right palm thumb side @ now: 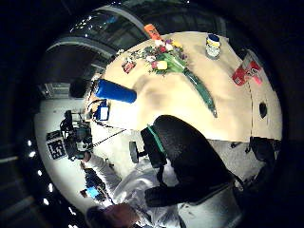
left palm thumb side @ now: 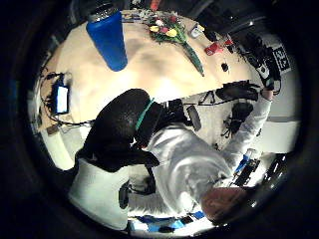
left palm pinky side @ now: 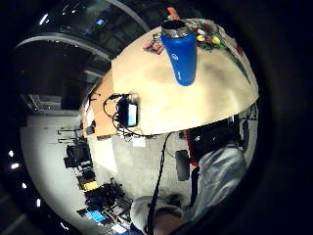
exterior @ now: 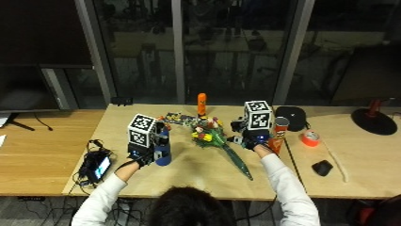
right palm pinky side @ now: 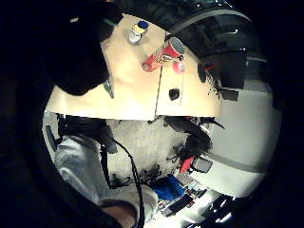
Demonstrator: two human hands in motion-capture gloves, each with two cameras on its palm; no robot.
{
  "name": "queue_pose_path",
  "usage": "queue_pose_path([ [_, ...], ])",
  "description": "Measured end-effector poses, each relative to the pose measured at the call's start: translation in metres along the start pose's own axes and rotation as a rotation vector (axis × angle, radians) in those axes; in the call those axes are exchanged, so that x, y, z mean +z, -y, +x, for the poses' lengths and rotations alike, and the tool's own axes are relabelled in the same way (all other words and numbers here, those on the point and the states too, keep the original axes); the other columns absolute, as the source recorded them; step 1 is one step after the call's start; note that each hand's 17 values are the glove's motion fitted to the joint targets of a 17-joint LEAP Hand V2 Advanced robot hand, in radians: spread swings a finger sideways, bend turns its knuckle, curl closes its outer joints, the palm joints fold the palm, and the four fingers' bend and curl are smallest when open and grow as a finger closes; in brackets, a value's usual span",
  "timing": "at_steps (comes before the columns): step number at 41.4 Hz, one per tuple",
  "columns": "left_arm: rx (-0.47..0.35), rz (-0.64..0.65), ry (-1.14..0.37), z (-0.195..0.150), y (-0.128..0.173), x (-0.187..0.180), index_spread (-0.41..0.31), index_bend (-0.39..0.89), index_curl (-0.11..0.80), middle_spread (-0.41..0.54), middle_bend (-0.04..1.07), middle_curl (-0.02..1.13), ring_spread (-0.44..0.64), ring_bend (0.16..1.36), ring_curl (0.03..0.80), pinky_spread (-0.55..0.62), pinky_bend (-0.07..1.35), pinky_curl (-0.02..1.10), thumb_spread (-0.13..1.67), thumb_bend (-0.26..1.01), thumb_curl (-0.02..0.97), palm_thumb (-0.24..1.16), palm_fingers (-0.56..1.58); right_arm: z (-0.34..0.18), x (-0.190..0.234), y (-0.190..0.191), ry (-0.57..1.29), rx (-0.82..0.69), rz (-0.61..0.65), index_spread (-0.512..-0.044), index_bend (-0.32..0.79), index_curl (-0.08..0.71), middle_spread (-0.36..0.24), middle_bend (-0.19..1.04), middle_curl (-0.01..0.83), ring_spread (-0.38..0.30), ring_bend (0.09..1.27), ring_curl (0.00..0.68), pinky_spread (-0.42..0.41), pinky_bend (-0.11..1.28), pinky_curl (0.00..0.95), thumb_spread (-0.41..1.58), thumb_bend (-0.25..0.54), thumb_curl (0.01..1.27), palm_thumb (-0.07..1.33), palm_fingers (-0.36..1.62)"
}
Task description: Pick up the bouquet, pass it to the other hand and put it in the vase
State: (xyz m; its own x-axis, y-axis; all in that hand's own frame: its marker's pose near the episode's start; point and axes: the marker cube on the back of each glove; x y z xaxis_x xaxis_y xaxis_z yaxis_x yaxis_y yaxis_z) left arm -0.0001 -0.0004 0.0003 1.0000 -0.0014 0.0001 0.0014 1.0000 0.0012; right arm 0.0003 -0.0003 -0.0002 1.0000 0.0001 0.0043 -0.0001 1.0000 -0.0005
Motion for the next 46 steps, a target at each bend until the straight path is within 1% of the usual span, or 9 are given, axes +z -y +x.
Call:
queue_pose_path([
  [1, -0.001, 0.001, 0.000, 0.000, 0.000, 0.000, 0.031, 0.08, 0.013, 0.154, 0.18, 0.03, 0.19, 0.39, 0.059, 0.19, 0.31, 0.06, 0.42, 0.12, 0.056, 0.20, 0.13, 0.000, 0.000, 0.000, 0.003, 0.000, 0.000, -0.175, 0.05, 0.003, 0.006, 0.19, 0.042, 0.043, 0.36, 0.066, 0.113, 0.51, 0.115, 0.42, 0.166, 0.06, 0.28, 0.40],
  [3, -0.004, 0.004, -0.001, 0.000, 0.002, 0.001, 0.039, 0.09, 0.024, 0.195, 0.18, 0.05, 0.24, 0.43, 0.086, 0.24, 0.33, 0.09, 0.55, 0.12, 0.074, 0.22, 0.10, 0.001, -0.002, 0.000, 0.019, 0.002, 0.001, -0.218, 0.06, 0.025, 0.007, 0.19, 0.068, 0.055, 0.39, 0.105, 0.141, 0.55, 0.163, 0.56, 0.167, 0.08, 0.30, 0.37],
  [6, -0.004, 0.004, 0.001, 0.002, 0.004, 0.003, 0.048, 0.10, 0.040, 0.240, 0.19, 0.08, 0.31, 0.47, 0.116, 0.30, 0.36, 0.12, 0.70, 0.11, 0.098, 0.23, 0.07, 0.003, -0.004, 0.001, 0.052, 0.012, 0.012, -0.261, 0.07, 0.043, 0.009, 0.21, 0.103, 0.068, 0.43, 0.146, 0.171, 0.59, 0.211, 0.71, 0.158, 0.10, 0.32, 0.33],
  [14, 0.010, -0.010, 0.012, 0.006, 0.010, 0.009, 0.059, 0.12, 0.082, 0.305, 0.21, 0.14, 0.40, 0.53, 0.156, 0.38, 0.39, 0.18, 0.91, 0.06, 0.154, 0.24, 0.03, 0.022, 0.003, 0.018, 0.125, 0.082, 0.027, -0.308, 0.06, 0.051, 0.018, 0.23, 0.171, 0.086, 0.49, 0.201, 0.214, 0.65, 0.274, 0.94, 0.119, 0.15, 0.34, 0.26],
  [17, 0.013, -0.013, 0.015, 0.006, 0.011, 0.010, 0.061, 0.13, 0.096, 0.318, 0.21, 0.16, 0.42, 0.55, 0.165, 0.40, 0.40, 0.20, 0.95, 0.04, 0.171, 0.25, 0.01, 0.032, 0.009, 0.025, 0.154, 0.123, 0.027, -0.309, 0.06, 0.052, 0.020, 0.23, 0.189, 0.093, 0.51, 0.215, 0.222, 0.67, 0.287, 0.99, 0.101, 0.16, 0.35, 0.25],
  [23, 0.010, -0.024, 0.017, 0.009, 0.014, 0.011, 0.064, 0.13, 0.122, 0.332, 0.22, 0.19, 0.45, 0.57, 0.180, 0.41, 0.40, 0.22, 1.00, 0.01, 0.203, 0.26, -0.01, 0.054, 0.018, 0.040, 0.180, 0.206, 0.083, -0.277, 0.07, 0.059, 0.036, 0.22, 0.218, 0.108, 0.57, 0.240, 0.231, 0.71, 0.309, 1.05, 0.068, 0.19, 0.37, 0.27],
  [36, 0.030, -0.014, 0.008, 0.017, 0.018, 0.012, 0.066, 0.13, 0.163, 0.344, 0.22, 0.24, 0.46, 0.59, 0.200, 0.43, 0.41, 0.26, 1.04, -0.02, 0.246, 0.26, -0.03, 0.085, 0.056, 0.062, 0.274, 0.306, 0.049, -0.241, 0.08, 0.080, 0.055, 0.23, 0.268, 0.100, 0.64, 0.279, 0.231, 0.72, 0.331, 1.09, 0.004, 0.24, 0.41, 0.27],
  [43, 0.028, 0.005, 0.009, 0.018, 0.023, 0.017, 0.066, 0.12, 0.172, 0.352, 0.21, 0.25, 0.47, 0.60, 0.207, 0.43, 0.41, 0.27, 1.05, -0.02, 0.260, 0.26, -0.04, 0.092, 0.091, 0.071, 0.306, 0.356, 0.011, -0.214, 0.08, 0.089, 0.061, 0.25, 0.293, 0.073, 0.68, 0.298, 0.221, 0.71, 0.332, 1.09, -0.018, 0.26, 0.42, 0.33],
  [46, 0.027, 0.006, 0.011, 0.020, 0.022, 0.016, 0.073, 0.10, 0.164, 0.357, 0.21, 0.26, 0.47, 0.61, 0.213, 0.43, 0.42, 0.28, 1.05, -0.02, 0.266, 0.26, -0.06, 0.091, 0.108, 0.068, 0.327, 0.387, -0.089, -0.208, 0.05, 0.082, 0.052, 0.28, 0.312, 0.048, 0.69, 0.303, 0.202, 0.73, 0.335, 1.09, -0.018, 0.27, 0.43, 0.39],
])
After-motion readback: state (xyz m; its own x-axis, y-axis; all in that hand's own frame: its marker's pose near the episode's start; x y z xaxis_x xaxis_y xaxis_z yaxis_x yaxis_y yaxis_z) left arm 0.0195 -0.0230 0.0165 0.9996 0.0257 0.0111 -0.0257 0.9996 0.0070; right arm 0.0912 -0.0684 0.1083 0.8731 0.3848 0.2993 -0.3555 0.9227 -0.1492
